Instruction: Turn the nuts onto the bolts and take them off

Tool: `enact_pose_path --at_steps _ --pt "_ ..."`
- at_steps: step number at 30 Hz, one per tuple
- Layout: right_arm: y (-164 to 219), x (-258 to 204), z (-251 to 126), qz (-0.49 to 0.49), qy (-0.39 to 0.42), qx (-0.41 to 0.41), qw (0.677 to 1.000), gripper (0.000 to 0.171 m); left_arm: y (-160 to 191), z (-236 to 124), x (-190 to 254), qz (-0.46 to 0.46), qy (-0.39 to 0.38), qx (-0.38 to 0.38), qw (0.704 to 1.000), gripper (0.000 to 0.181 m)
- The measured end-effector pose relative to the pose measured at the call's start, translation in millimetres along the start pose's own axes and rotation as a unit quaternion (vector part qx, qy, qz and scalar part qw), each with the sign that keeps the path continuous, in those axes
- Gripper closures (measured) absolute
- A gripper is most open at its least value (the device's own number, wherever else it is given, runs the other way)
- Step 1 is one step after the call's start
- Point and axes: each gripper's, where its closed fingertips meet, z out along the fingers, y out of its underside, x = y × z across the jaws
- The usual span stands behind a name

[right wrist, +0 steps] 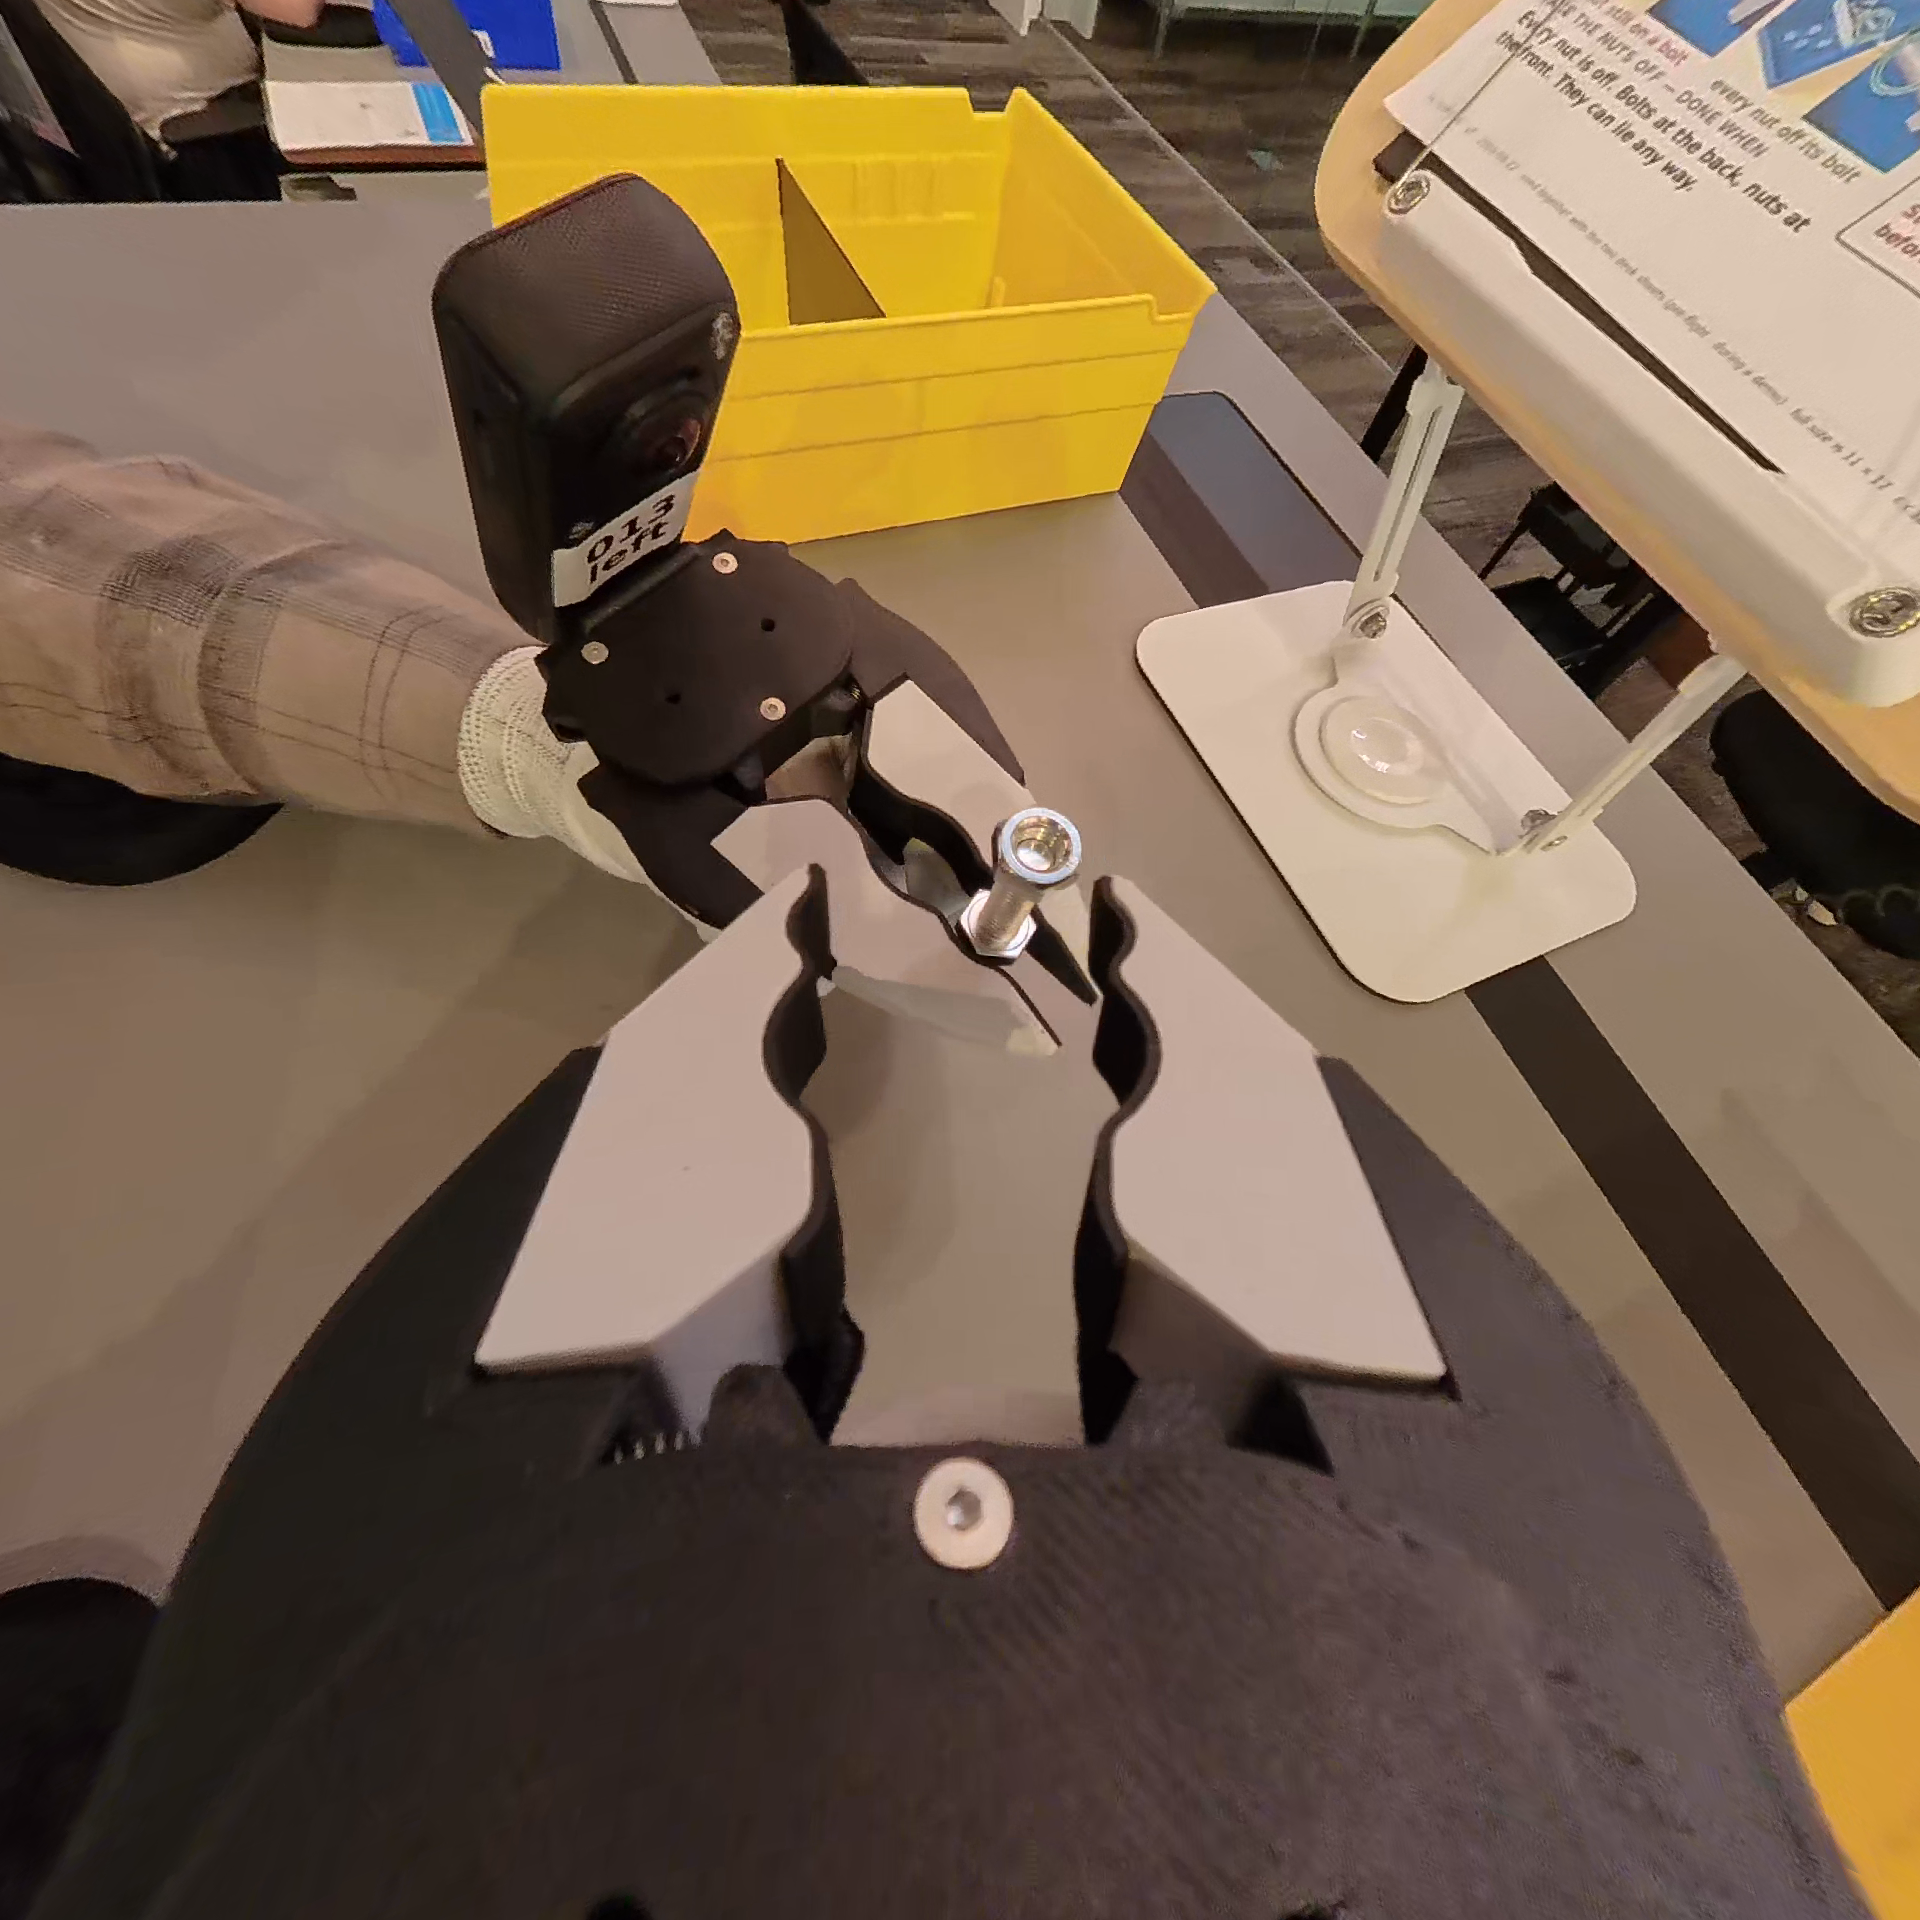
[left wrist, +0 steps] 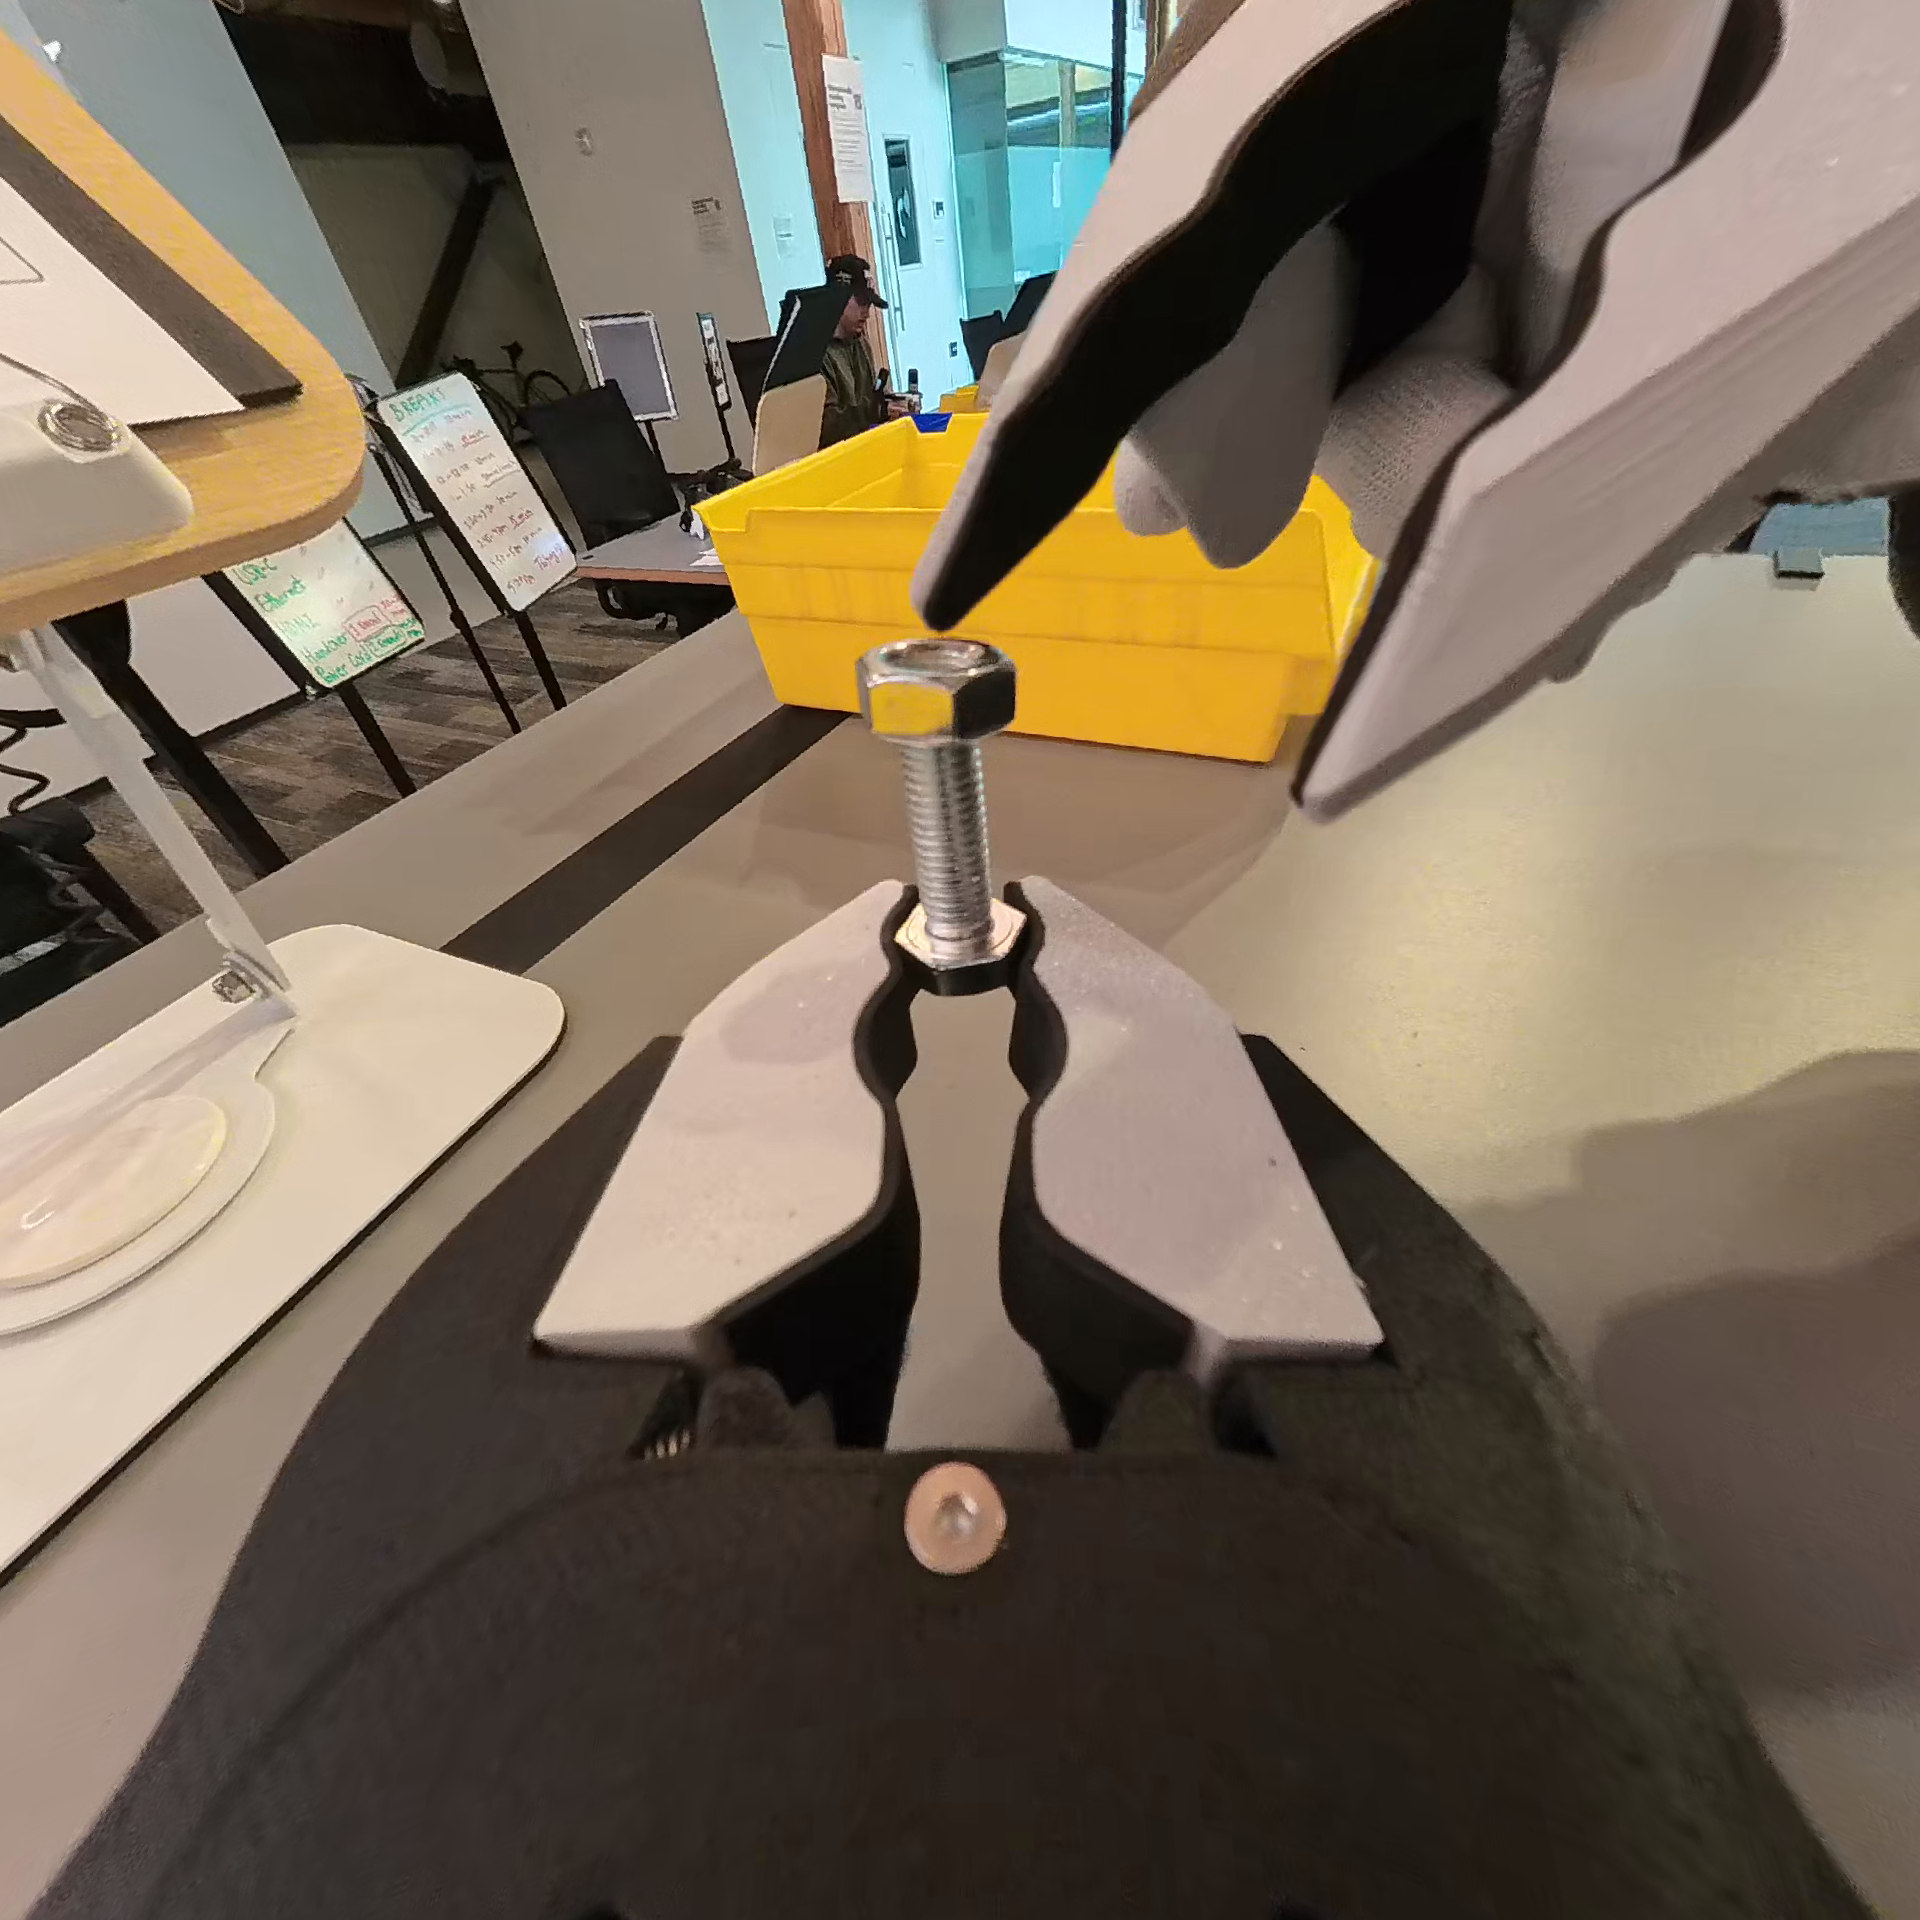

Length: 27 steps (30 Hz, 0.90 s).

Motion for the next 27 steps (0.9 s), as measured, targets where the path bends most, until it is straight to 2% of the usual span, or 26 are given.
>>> enact_pose_path --at_steps 14,21,27 --pt "-2 2 5 -0.016 0.009 0.003 1.0 0.124 -1 -1 1 0.004 0.001 0.003 1.0 0.167" --pt "0 -6 -1 -0.017 -0.006 0.005 1.0 0.136 -1 -1 1 0.001 0.001 0.003 1.0 0.167" --pt "-1 -5 -3 -0.007 0.002 0.006 1.0 0.133 -1 0 2 0.002 0.002 0.003 1.0 0.167"
